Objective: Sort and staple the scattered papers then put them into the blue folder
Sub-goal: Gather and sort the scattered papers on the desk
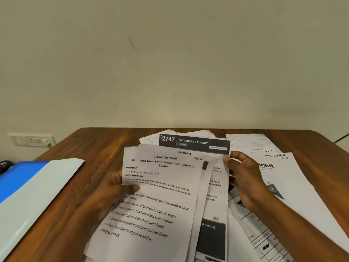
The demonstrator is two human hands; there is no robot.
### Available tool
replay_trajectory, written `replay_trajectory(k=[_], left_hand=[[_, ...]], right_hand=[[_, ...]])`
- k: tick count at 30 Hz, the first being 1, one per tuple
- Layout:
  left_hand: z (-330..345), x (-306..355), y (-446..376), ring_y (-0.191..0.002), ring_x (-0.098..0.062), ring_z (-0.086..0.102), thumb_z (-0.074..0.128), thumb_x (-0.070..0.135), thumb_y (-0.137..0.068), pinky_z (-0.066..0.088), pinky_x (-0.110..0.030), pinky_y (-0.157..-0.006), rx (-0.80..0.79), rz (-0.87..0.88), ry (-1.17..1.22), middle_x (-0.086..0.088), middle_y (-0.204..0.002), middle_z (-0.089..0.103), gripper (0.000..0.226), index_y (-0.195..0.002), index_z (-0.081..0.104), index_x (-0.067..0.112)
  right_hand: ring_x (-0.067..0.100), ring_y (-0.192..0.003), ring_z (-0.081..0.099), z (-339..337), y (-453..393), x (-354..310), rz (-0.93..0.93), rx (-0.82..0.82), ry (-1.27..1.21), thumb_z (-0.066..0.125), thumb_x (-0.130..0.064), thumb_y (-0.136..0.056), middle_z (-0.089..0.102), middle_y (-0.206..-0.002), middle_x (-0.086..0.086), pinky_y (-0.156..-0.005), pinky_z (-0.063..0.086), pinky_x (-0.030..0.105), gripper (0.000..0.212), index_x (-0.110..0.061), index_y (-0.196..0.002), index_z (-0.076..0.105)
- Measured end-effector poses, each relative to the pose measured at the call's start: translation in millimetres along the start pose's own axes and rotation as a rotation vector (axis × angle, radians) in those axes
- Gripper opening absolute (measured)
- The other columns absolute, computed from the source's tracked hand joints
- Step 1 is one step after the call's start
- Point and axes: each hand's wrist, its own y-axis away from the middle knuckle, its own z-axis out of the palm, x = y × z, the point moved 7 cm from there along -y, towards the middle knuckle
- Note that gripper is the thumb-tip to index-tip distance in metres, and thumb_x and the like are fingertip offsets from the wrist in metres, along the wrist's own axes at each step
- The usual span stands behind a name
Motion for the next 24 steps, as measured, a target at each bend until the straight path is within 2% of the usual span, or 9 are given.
replay_trajectory(k=[4,8,14,17,19,22,24], left_hand=[[-1.4,-2.3,-3.9,-0.102,-0.045,0.075,0.07,-0.012,-0.083,0.067,-0.044,-0.074,-0.004,-0.006,-0.014,-0.027,-0.119,0.074,0.041,-0.124,0.067,-0.008],[3.2,-4.3,-6.2,-0.105,-0.047,0.073,0.071,-0.01,-0.082,0.066,-0.046,-0.077,-0.024,-0.001,0.019,-0.028,-0.121,0.073,0.044,-0.126,0.066,-0.009],[5.2,-4.6,-6.6,-0.104,-0.045,0.074,0.072,-0.008,-0.08,0.066,-0.044,-0.075,-0.013,0.001,0.045,-0.027,-0.12,0.074,0.044,-0.124,0.067,-0.008],[2.7,-4.4,-6.9,-0.098,-0.042,0.076,0.072,-0.008,-0.079,0.066,-0.042,-0.071,0.012,0.001,0.038,-0.026,-0.117,0.074,0.043,-0.122,0.067,-0.007],[3.0,-4.0,-6.1,-0.098,-0.043,0.076,0.079,-0.005,-0.077,0.066,-0.043,-0.071,0.006,-0.008,0.039,-0.026,-0.118,0.074,0.047,-0.123,0.067,-0.006],[3.0,-3.8,-6.0,-0.101,-0.046,0.075,0.098,0.008,-0.062,0.066,-0.046,-0.073,-0.005,-0.017,0.038,-0.028,-0.12,0.073,0.071,-0.124,0.067,-0.006],[1.3,-4.5,-7.2,-0.104,-0.047,0.074,0.089,0.0,-0.075,0.066,-0.048,-0.076,-0.003,-0.009,0.053,-0.028,-0.122,0.072,0.057,-0.127,0.065,-0.006]], right_hand=[[0.022,-0.08,0.074,3.6,1.2,0.1,0.009,-0.036,-0.04,0.061,-0.015,-0.103,0.08,-0.099,0.01,-0.052,0.055,0.029,0.009,-0.015,-0.106,0.07],[0.024,-0.081,0.073,9.6,4.0,0.9,0.021,-0.093,-0.054,0.06,-0.019,-0.104,0.08,-0.098,0.009,-0.071,0.053,0.041,0.01,-0.019,-0.106,0.069],[0.03,-0.089,0.074,10.4,5.3,1.3,0.012,-0.092,-0.036,0.059,-0.022,-0.105,0.08,-0.099,0.009,-0.078,0.055,0.049,0.011,-0.02,-0.11,0.068],[0.03,-0.091,0.077,6.3,3.1,0.7,-0.037,-0.05,-0.016,0.062,-0.02,-0.103,0.08,-0.099,0.008,-0.07,0.061,0.043,0.009,-0.02,-0.112,0.065],[0.027,-0.09,0.078,3.2,3.1,-2.0,-0.091,-0.009,-0.003,0.067,-0.014,-0.1,0.08,-0.102,0.007,-0.067,0.064,0.041,0.019,-0.025,-0.113,0.06],[0.025,-0.089,0.078,1.0,4.4,-6.5,-0.166,0.014,0.064,0.069,-0.005,-0.097,0.076,-0.104,0.005,-0.069,0.065,0.045,0.036,-0.032,-0.115,0.054],[0.026,-0.093,0.077,1.4,5.6,-11.0,-0.226,0.005,0.129,0.067,-0.003,-0.098,0.074,-0.104,0.005,-0.074,0.064,0.048,0.032,-0.033,-0.11,0.061]])
